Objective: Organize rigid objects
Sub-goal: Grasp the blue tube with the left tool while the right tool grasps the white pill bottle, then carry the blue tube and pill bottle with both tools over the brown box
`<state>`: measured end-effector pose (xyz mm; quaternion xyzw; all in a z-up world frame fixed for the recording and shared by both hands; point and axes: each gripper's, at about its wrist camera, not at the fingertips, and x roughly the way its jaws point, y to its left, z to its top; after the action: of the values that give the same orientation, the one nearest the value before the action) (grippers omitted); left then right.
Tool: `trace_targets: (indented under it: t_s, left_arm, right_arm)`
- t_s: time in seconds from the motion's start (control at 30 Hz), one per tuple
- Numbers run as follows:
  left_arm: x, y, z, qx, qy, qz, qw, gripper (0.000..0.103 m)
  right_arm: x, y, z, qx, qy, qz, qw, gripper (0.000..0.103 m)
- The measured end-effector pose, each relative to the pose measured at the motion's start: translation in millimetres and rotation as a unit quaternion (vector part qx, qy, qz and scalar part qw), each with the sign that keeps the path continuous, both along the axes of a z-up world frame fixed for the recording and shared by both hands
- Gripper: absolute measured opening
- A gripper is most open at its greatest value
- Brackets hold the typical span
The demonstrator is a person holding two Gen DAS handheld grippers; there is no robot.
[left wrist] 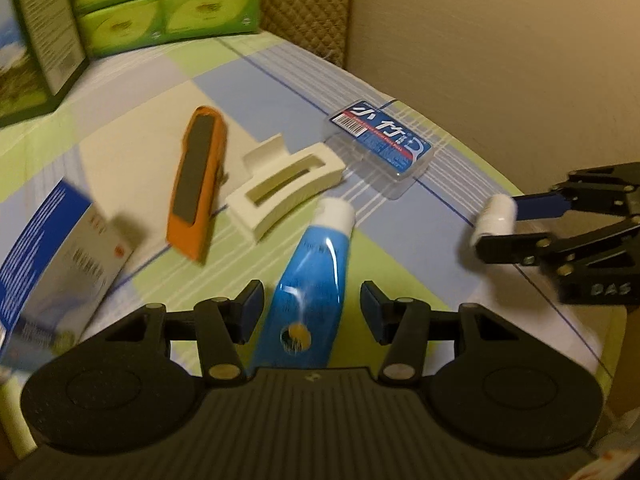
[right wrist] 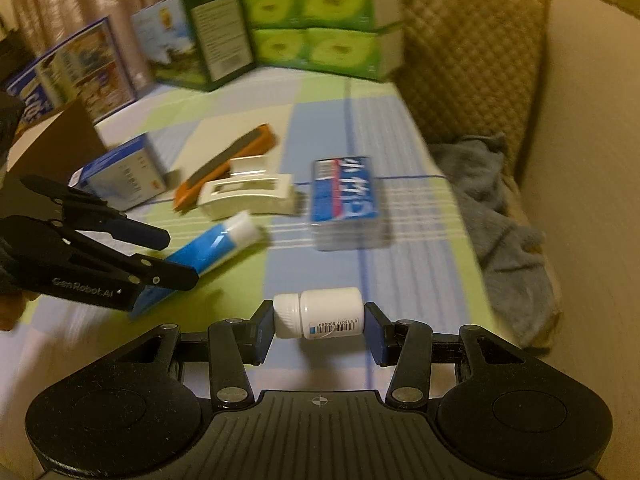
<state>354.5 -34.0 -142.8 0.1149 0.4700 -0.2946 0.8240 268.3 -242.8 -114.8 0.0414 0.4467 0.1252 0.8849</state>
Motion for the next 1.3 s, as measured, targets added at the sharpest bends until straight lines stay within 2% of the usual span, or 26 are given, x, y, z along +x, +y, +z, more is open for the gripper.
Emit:
trace_targets:
  t_s: [0.1,0.27,0.37,0.57,0.83,0.93,1.07,1.3]
  left_arm:
    - [7.1,-5.7,-5.0,0.01,-0.003,-0.015,0.9998,0.048]
    - [9.6,-8.6,-11.2,0.013,0.004,-0.021,0.9997,0.037]
    - [3.2,-8.1,-12.7,0.018,-0.005,-0.02,0.9996,0.036]
    - [-21.3,6.0,-11.7,0.018,0.0,0.032,0.9993,0.035]
    - [-61.4,37.6,-6.5,0.032,0.028,0.109,0.9931,0.036]
    - [-64.5,42.3,-5.6,0.03,0.03,0.113,0.9926,0.036]
    - [-63.2,34.1,-6.1,0.053,0.024,0.107,0.9926,0.036]
    - [-67.6,35.9,-4.3,0.05,0.02,0.13,0.9901,0.035]
  right_arm:
    - [-3.1,-12.2,0.8,0.002,0.001,-0.015,1.0,0.044]
    - [-7.4,-23.3,1.1,0.006,0.002,-0.031,1.0,0.044]
    - [-7.7,-24.4,1.5,0.008,0.003,-0.031,0.999,0.044]
    - [-7.7,-17.4,2.9,0.017,0.002,-0.019,1.0,0.044]
    - [-11.8,4.2,3.2,0.028,0.009,0.022,0.999,0.044]
    - [-12.8,11.2,2.0,0.031,0.012,0.034,0.999,0.044]
    - [-13.6,18.5,2.9,0.03,0.011,0.048,0.998,0.044]
    - [-19.3,22.5,8.1,0.028,0.003,0.062,0.998,0.044]
